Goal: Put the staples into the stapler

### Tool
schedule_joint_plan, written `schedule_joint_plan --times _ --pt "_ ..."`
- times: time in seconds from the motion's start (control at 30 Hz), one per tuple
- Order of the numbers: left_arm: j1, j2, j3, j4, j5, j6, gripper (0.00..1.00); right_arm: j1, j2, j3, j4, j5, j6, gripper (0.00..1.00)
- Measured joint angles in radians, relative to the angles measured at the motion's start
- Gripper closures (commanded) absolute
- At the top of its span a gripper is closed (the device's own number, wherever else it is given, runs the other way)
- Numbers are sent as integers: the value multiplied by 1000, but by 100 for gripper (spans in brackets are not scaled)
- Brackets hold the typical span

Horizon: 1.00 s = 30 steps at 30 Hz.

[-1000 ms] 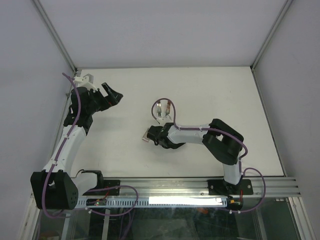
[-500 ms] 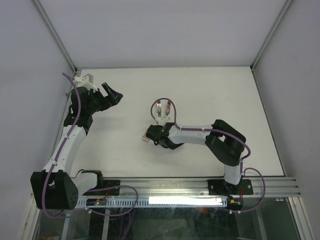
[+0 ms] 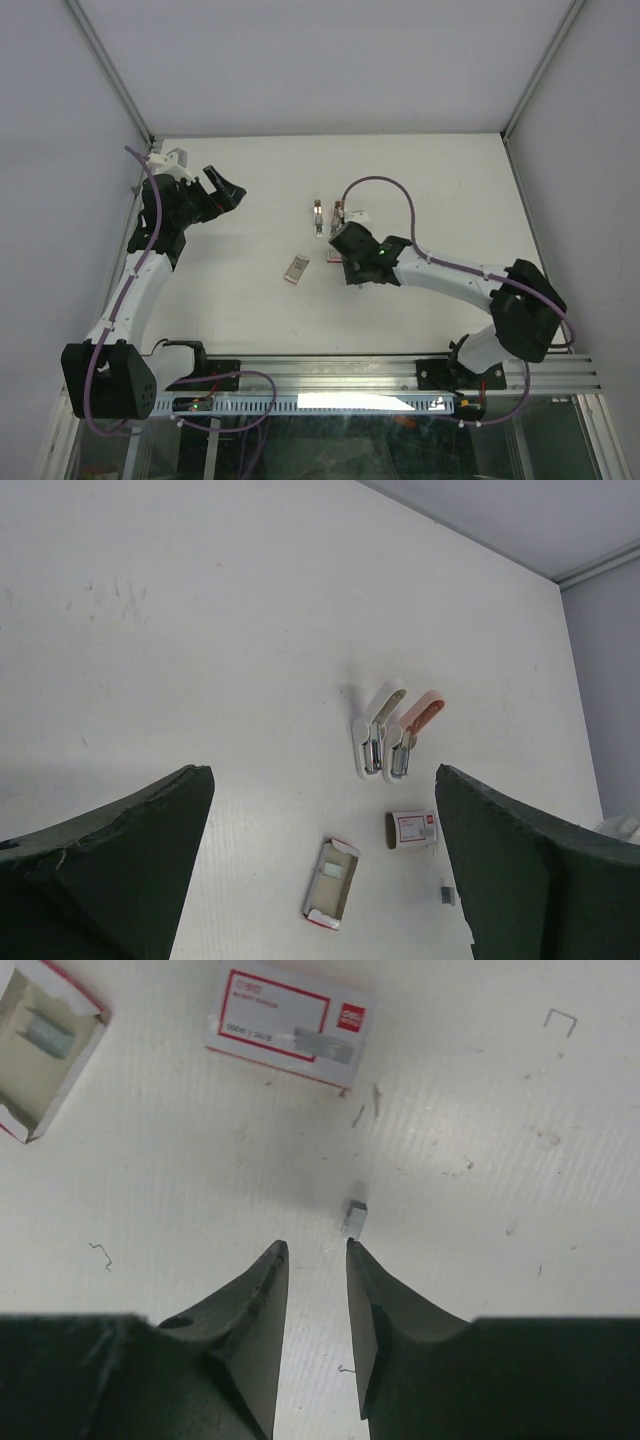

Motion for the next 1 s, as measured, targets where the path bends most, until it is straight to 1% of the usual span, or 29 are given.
schedule_joint_plan --times 0.07,0.17,0.3,0.43,0.63,1.0 --pt "0 0 0 0 0 0 3 -70 -77 -85 79 -80 9 66" --pt "0 0 0 0 0 0 3 -181 -153 -200 169 -209 34 65" --pt "0 0 -1 0 0 0 3 -283 -172 -286 259 -350 70 65" --pt "0 0 -5 1 0 0 3 -330 -172 -340 346 -463 100 65" --pt "0 0 -8 2 0 0 3 -355 -168 -371 419 -525 125 65" --pt "0 0 -9 2 0 0 3 -355 -133 -372 432 -517 128 67"
